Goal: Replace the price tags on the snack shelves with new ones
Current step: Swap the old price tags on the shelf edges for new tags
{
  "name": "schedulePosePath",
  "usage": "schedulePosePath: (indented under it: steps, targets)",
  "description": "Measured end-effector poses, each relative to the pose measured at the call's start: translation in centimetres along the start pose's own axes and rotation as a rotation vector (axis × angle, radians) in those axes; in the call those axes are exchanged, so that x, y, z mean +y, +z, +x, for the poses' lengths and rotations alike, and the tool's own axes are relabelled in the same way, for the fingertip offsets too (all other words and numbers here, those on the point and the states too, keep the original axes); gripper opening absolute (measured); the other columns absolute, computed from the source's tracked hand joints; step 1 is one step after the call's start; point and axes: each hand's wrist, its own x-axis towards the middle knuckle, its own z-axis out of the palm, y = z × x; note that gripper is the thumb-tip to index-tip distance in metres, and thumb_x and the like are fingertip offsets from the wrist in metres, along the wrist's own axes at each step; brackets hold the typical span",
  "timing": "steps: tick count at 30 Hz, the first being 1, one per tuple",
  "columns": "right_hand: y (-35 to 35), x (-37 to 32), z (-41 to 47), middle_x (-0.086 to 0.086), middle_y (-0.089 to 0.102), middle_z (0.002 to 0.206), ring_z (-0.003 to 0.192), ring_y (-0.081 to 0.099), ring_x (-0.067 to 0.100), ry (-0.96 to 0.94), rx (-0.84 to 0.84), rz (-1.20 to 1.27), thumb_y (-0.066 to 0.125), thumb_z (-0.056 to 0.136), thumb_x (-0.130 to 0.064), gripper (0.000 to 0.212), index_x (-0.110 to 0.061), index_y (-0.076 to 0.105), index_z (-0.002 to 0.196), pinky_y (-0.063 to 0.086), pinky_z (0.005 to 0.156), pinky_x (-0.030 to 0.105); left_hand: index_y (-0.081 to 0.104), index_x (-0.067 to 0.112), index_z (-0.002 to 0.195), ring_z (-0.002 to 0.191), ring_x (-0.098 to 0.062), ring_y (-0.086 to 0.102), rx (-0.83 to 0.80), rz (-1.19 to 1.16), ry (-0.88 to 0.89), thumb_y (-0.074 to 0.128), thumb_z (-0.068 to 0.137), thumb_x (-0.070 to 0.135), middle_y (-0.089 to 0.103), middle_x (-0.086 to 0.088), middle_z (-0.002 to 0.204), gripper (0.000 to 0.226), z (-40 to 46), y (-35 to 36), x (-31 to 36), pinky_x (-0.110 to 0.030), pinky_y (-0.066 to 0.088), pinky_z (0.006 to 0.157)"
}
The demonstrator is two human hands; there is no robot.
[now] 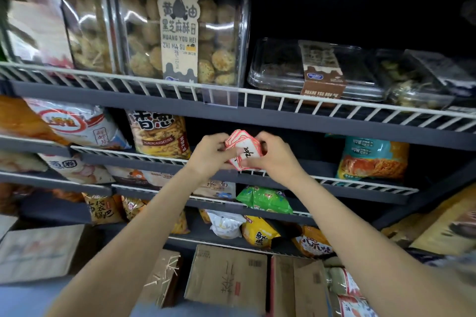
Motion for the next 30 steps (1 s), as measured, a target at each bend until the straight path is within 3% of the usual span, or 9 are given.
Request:
schedulePosePath:
  steps: [3, 8, 11, 14, 17, 21, 25, 29, 30]
  targets:
    - [-1.0, -3.7, -2.4, 0.01, 0.069, 0.087, 0.076, 0.068, 0.023, -0.005, -0.074, 0.219, 0.076, 0.075, -0.008, 0.021, -0.007, 0.059, 0.088, 0.058, 0.062, 0.03, 0.062, 0.005, 0.096, 0.079, -0.015, 0.07, 0.002, -0.169, -0.07, 0.061, 0.088, 0.01, 0.07, -0.014, 0.095, 0.009, -4.0, -2.3, 2.7, -0.023, 0.058, 0.067]
    - [-3.5, -11.9, -5.0, 0.011, 0.067, 0.085, 0.067, 0.063, 0.009, -0.13, -0.096, 0.281, 0.069, 0.081, -0.003, 0.011, -0.002, 0.062, 0.09, 0.052, 0.054, 0.017, 0.06, 0.008, 0.113, 0.093, -0.017, 0.069, 0.004, -0.303, -0.065, 0.055, 0.092, 0.012, 0.07, -0.008, 0.103, 0.021, -9.1, -6.0, 9.4, -0.028, 0.057, 0.08]
    - [-5.2, -17.7, -5.8, 0.006, 0.066, 0.077, 0.063, 0.062, 0.008, -0.232, -0.082, 0.237, 0.071, 0.079, -0.001, 0.01, -0.007, 0.063, 0.082, 0.055, 0.055, 0.021, 0.06, 0.019, 0.104, 0.094, -0.016, 0.067, 0.014, -0.32, -0.032, 0.05, 0.095, 0.009, 0.07, -0.003, 0.101, 0.017, -11.5, -8.8, 14.2, -0.031, 0.055, 0.086]
    - [-6.2, -23.4, -6.2, 0.015, 0.068, 0.078, 0.067, 0.064, 0.025, -0.363, -0.036, 0.099, 0.074, 0.076, -0.01, 0.01, -0.007, 0.065, 0.079, 0.054, 0.06, 0.037, 0.056, 0.017, 0.107, 0.087, -0.011, 0.069, 0.045, -0.249, 0.072, 0.05, 0.095, 0.01, 0.068, -0.004, 0.103, 0.015, -13.8, -11.9, 18.5, -0.027, 0.058, 0.076]
    - [-6.3, -28.9, -7.0, 0.012, 0.068, 0.08, 0.068, 0.066, 0.026, -0.467, -0.018, 0.064, 0.075, 0.076, -0.015, 0.014, -0.009, 0.066, 0.085, 0.053, 0.062, 0.034, 0.057, 0.017, 0.107, 0.08, -0.004, 0.069, 0.16, -0.231, 0.199, 0.053, 0.094, 0.013, 0.067, -0.001, 0.1, 0.014, -16.5, -15.1, 21.2, -0.022, 0.057, 0.064]
    - [-4.2, -35.1, -8.0, 0.004, 0.068, 0.089, 0.076, 0.066, 0.022, -0.503, 0.008, 0.16, 0.08, 0.071, -0.021, 0.027, -0.029, 0.057, 0.083, 0.056, 0.071, 0.041, 0.055, 0.009, 0.116, 0.085, -0.011, 0.068, 0.273, -0.259, 0.288, 0.05, 0.096, 0.012, 0.066, -0.006, 0.102, 0.021, -20.3, -19.9, 23.1, -0.026, 0.059, 0.067]
    - [0.7, -41.2, -8.8, 0.013, 0.067, 0.087, 0.066, 0.064, 0.018, -0.559, 0.009, 0.306, 0.078, 0.074, -0.017, 0.024, -0.026, 0.055, 0.078, 0.054, 0.053, 0.03, 0.049, 0.011, 0.124, 0.097, -0.019, 0.066, 0.356, -0.276, 0.325, 0.051, 0.095, 0.02, 0.061, -0.009, 0.117, 0.03, -23.9, -26.8, 22.9, -0.032, 0.059, 0.074]
    - [7.3, -48.0, -9.2, 0.01, 0.067, 0.078, 0.07, 0.065, 0.025, -0.631, 0.052, 0.35, 0.076, 0.075, -0.016, 0.018, -0.024, 0.06, 0.077, 0.056, 0.065, 0.041, 0.049, 0.008, 0.126, 0.087, -0.019, 0.07, 0.397, -0.277, 0.389, 0.049, 0.096, 0.019, 0.065, -0.014, 0.113, 0.032, -27.7, -34.9, 21.9, -0.028, 0.058, 0.07]
    - [9.1, -49.8, -9.3, 0.008, 0.066, 0.075, 0.068, 0.064, 0.021, -0.646, 0.049, 0.369, 0.075, 0.076, -0.014, 0.016, -0.019, 0.061, 0.078, 0.057, 0.064, 0.038, 0.051, 0.01, 0.122, 0.082, -0.016, 0.07, 0.41, -0.28, 0.406, 0.048, 0.096, 0.018, 0.066, -0.012, 0.107, 0.027, -28.7, -37.0, 21.6, -0.026, 0.057, 0.067]
